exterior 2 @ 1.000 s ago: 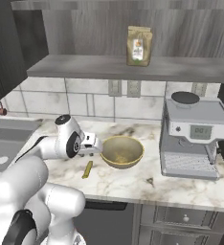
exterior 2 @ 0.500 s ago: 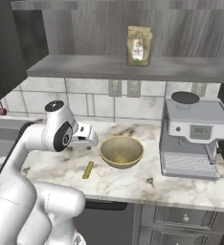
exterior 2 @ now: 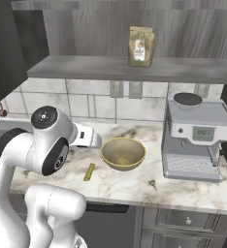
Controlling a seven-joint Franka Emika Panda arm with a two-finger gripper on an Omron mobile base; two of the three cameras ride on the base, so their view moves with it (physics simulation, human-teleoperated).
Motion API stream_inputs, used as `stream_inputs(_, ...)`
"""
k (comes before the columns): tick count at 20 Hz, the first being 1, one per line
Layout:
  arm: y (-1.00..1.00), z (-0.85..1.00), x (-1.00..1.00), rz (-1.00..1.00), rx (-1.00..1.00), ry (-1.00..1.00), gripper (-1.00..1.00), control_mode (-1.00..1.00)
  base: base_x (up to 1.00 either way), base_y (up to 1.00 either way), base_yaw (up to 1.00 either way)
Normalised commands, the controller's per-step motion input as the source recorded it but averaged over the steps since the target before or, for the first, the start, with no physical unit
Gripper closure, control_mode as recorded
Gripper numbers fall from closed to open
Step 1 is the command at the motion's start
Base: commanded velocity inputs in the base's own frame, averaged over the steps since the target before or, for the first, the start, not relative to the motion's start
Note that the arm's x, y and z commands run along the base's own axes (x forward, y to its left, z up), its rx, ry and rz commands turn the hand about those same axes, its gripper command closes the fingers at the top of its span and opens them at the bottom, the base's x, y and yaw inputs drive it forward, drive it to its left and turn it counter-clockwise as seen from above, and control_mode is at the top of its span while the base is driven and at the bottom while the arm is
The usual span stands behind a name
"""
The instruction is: Pick the egg and butter from the fridge and place them by the bowl for mixing.
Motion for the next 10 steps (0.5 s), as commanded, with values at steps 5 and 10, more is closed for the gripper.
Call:
stream_inputs(5, 0.01, -0.16, -0.44, 0.0, 0.0, 0.02, -1.0, 1.0, -0.4, 0.0, 0.0)
stream_inputs(10, 0.0, 0.0, 0.0, 0.0, 0.0, 0.0, -1.0, 1.0, -1.0, -0.02, -0.03)
